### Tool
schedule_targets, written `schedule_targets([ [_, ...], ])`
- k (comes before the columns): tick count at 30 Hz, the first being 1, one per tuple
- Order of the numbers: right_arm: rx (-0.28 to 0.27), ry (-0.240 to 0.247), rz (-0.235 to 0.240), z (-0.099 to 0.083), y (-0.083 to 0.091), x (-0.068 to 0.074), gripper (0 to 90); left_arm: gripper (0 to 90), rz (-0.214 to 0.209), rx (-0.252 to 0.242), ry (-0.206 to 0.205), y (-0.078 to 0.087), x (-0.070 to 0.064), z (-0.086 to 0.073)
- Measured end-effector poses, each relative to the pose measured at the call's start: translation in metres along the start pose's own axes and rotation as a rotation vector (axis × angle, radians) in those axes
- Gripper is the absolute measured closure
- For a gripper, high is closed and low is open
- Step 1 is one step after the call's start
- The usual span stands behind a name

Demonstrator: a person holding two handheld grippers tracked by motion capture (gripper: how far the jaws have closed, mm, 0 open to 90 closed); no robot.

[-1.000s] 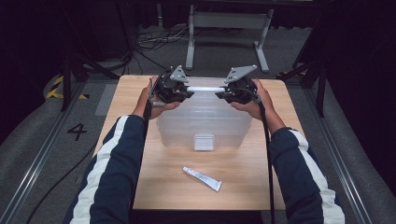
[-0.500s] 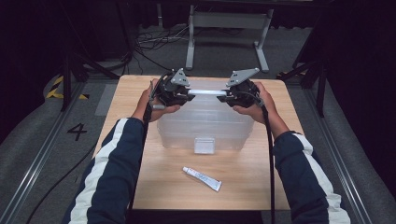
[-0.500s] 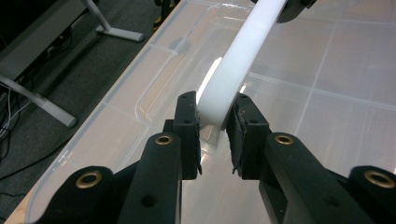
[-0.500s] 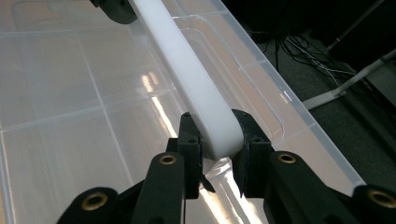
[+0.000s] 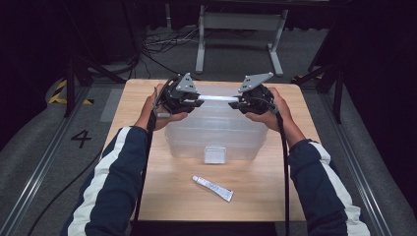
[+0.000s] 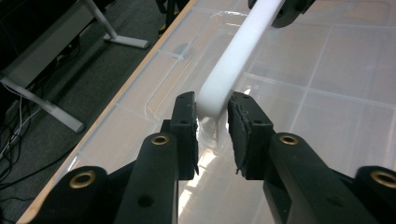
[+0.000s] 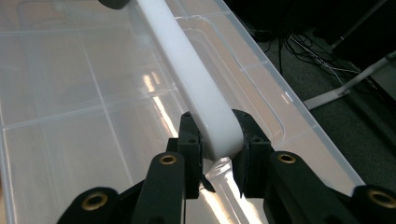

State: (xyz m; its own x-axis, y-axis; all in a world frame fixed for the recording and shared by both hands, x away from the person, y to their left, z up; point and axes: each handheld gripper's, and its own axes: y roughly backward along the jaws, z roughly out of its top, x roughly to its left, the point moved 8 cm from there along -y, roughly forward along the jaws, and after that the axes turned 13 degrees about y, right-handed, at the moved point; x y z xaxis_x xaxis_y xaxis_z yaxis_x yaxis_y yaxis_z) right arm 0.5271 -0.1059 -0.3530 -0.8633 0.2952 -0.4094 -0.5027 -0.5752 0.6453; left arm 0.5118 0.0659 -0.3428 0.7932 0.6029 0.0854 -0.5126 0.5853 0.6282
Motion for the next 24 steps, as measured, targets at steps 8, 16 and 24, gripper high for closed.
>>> schedule_targets([
  [8, -0.004, 0.002, 0.000, 0.000, 0.000, 0.000, 75.2, 63.9, 0.051, -0.073, 0.007, 0.042, 0.003, -0.005],
  [16, -0.006, 0.002, -0.002, 0.000, 0.000, 0.000, 75.2, 52.6, 0.087, -0.116, 0.030, 0.076, -0.002, -0.038],
  [24, -0.011, 0.000, 0.001, 0.000, 0.000, 0.000, 75.4, 36.7, 0.128, -0.113, 0.069, 0.091, -0.003, -0.093],
])
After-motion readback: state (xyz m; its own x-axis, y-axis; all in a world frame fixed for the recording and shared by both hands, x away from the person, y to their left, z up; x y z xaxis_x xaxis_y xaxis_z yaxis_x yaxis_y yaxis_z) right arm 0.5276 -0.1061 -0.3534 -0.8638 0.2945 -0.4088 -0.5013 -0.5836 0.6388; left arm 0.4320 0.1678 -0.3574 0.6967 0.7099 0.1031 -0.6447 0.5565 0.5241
